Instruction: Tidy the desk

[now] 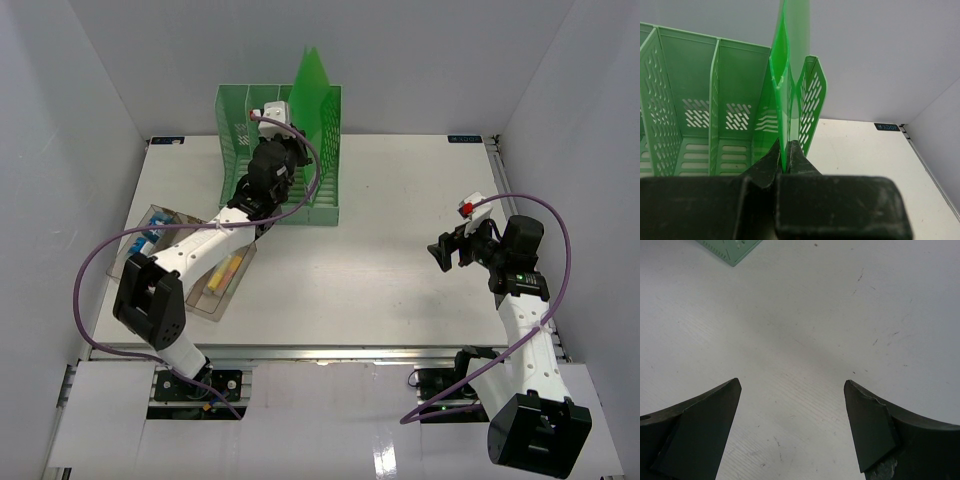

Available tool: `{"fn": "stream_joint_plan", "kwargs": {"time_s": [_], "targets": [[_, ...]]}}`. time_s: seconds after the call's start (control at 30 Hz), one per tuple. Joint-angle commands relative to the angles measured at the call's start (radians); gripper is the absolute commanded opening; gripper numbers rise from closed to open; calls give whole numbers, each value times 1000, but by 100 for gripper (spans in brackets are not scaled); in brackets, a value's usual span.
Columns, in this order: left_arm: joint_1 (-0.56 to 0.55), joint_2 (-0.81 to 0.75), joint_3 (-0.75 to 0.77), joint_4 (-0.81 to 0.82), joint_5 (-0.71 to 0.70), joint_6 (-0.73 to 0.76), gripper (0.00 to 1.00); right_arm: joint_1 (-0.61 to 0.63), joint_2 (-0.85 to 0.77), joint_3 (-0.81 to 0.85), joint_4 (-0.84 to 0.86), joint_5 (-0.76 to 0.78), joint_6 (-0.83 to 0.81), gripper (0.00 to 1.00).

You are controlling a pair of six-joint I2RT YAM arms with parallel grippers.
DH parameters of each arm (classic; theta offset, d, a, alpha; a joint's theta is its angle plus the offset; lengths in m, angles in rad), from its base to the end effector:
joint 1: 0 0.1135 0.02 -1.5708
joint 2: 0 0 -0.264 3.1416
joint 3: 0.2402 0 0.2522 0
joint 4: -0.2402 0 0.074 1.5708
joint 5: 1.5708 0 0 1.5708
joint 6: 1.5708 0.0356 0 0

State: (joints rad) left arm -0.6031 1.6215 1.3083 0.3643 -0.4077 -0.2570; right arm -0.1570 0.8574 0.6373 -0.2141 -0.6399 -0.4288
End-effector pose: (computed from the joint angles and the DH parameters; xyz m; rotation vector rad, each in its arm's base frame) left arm 0.3304 -0.2104 0.3642 -0.0632 1.5344 -0.3765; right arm 0.1934 -0.0091 0.2750 -0.6492 1.8100 0.2499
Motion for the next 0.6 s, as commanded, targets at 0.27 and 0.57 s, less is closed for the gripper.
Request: {"fn": "stream_joint_plan", "kwargs": {"time_s": [0.27,0.57], "targets": [[-18,-30,-22,106,123,60,0,-4,-15,-11,33,-26,5,90],[-18,-62,-56,208,177,144,0,-4,-15,-13,33,-27,4,90]]}}
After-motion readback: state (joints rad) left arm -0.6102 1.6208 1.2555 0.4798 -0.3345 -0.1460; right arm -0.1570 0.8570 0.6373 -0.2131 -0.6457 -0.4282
